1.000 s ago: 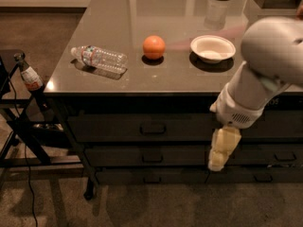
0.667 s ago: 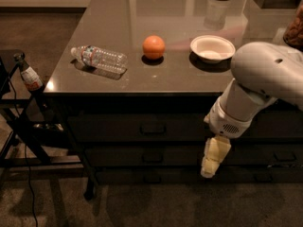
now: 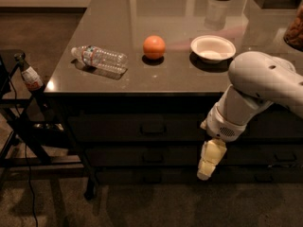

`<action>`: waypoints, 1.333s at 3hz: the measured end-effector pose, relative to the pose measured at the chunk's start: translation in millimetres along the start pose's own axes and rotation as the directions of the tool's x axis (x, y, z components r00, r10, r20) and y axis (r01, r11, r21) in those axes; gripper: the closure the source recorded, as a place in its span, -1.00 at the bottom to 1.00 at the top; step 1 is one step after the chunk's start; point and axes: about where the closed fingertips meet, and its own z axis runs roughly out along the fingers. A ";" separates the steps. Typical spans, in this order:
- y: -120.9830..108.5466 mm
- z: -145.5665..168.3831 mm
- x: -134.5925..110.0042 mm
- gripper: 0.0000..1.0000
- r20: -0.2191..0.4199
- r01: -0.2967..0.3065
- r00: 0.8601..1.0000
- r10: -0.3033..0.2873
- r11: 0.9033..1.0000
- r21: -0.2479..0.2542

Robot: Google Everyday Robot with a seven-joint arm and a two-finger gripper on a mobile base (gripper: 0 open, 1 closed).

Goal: Open top drawer

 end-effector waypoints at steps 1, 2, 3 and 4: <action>-7.9 9.2 -6.7 -1.00 0.004 0.008 1.000 -0.009 0.998 0.061; -31.6 11.9 -14.0 -1.00 0.030 -0.010 1.000 0.006 0.990 0.140; -54.7 19.5 -14.7 -1.00 0.029 -0.026 0.999 0.021 0.983 0.182; -75.8 32.6 -13.4 -1.00 0.027 -0.037 0.999 0.032 0.980 0.193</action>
Offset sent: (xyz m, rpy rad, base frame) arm 0.0644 0.0083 -0.0169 -0.0131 -0.2228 -0.1072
